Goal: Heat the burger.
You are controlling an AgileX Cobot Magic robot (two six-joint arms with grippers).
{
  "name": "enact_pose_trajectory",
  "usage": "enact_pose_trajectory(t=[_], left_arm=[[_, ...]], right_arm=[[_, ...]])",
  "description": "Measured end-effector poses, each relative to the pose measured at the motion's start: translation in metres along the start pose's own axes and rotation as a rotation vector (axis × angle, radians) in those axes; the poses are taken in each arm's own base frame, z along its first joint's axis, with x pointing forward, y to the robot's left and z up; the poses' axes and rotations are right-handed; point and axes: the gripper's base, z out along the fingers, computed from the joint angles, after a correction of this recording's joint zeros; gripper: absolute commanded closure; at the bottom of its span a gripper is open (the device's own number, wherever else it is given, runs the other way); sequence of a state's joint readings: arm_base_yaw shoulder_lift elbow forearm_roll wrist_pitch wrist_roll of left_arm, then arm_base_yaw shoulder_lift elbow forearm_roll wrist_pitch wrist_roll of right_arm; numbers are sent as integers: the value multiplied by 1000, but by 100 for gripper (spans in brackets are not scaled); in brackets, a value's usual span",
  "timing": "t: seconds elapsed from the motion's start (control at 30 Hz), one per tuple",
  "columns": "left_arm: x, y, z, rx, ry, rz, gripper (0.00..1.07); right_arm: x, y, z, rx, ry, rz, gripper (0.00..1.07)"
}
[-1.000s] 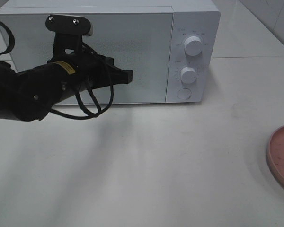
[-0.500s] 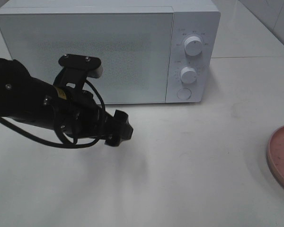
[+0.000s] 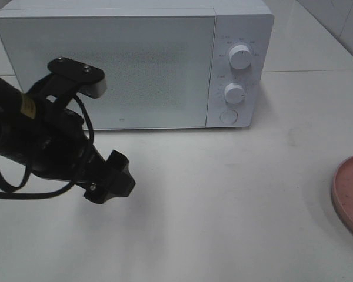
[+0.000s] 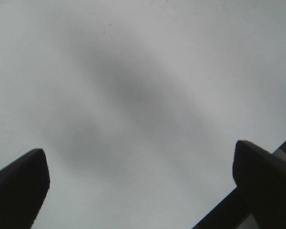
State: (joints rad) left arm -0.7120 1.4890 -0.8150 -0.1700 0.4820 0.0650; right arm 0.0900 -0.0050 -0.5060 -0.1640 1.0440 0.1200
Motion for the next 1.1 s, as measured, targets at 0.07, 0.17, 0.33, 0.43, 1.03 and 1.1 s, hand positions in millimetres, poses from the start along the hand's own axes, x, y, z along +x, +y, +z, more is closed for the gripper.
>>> enact_pose_trajectory(t=[0.07, 0.17, 0.33, 0.43, 1.03, 1.1], left_arm=[[2, 6, -9, -22, 10, -45, 6], [6, 25, -20, -72, 47, -124, 6], [30, 77, -46, -167, 214, -356, 6], [35, 84, -51, -177, 239, -393, 6], [110, 84, -147, -293, 156, -666, 6], [121, 77, -150, -303, 132, -657, 6]], right_arm=[[0, 0, 0, 0, 0, 0, 31], [0, 0, 0, 0, 0, 0, 31], [0, 0, 0, 0, 0, 0, 31], [0, 0, 0, 0, 0, 0, 31], [0, 0, 0, 0, 0, 0, 31], [0, 0, 0, 0, 0, 0, 31]])
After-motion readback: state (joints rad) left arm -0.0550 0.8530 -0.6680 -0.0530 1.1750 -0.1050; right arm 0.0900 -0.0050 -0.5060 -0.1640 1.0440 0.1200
